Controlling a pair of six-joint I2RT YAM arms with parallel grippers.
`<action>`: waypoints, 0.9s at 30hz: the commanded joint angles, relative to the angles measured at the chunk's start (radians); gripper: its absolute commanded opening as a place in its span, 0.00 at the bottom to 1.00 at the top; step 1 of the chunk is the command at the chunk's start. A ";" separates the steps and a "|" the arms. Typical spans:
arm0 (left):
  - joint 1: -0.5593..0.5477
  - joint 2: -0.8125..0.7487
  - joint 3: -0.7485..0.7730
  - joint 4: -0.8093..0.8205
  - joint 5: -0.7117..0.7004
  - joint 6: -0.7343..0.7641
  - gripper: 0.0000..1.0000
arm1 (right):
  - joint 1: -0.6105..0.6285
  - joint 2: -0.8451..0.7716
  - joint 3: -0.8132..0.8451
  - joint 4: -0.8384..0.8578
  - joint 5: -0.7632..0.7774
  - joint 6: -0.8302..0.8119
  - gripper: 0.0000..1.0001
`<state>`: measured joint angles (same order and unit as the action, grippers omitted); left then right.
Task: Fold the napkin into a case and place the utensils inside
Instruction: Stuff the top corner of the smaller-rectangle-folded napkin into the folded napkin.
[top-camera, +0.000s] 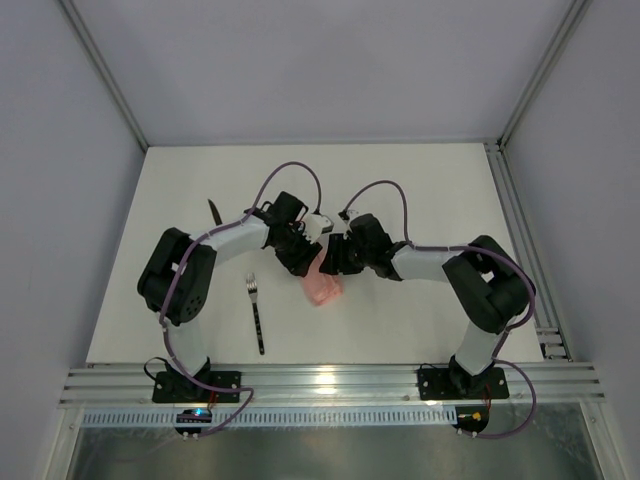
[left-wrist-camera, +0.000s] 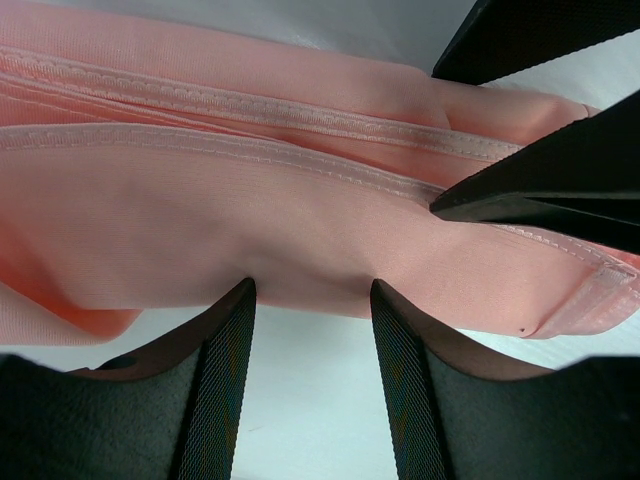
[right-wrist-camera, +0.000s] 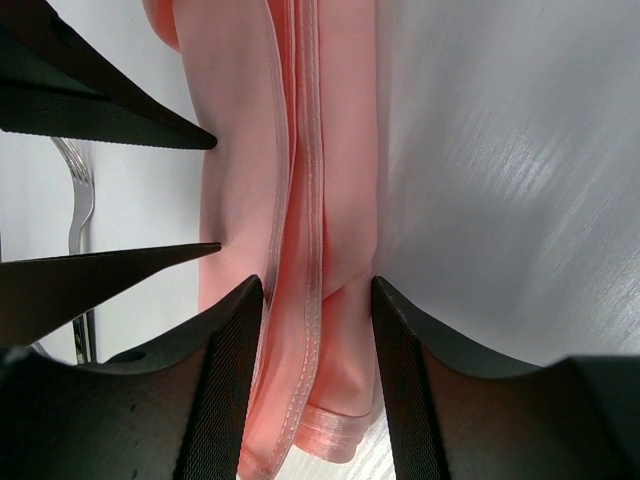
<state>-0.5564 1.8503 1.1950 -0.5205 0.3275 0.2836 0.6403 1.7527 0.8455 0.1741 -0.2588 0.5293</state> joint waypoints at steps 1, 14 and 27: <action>-0.005 -0.008 0.026 -0.010 -0.005 -0.004 0.52 | 0.005 -0.018 0.010 0.051 0.001 0.008 0.51; -0.005 -0.020 0.028 -0.009 -0.004 -0.004 0.52 | 0.030 -0.091 0.026 -0.019 0.052 -0.032 0.51; -0.005 -0.016 0.025 -0.006 -0.007 -0.006 0.52 | 0.032 0.007 0.036 0.062 -0.013 -0.003 0.48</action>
<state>-0.5564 1.8503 1.1954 -0.5209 0.3256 0.2836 0.6659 1.7542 0.8497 0.1875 -0.2691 0.5217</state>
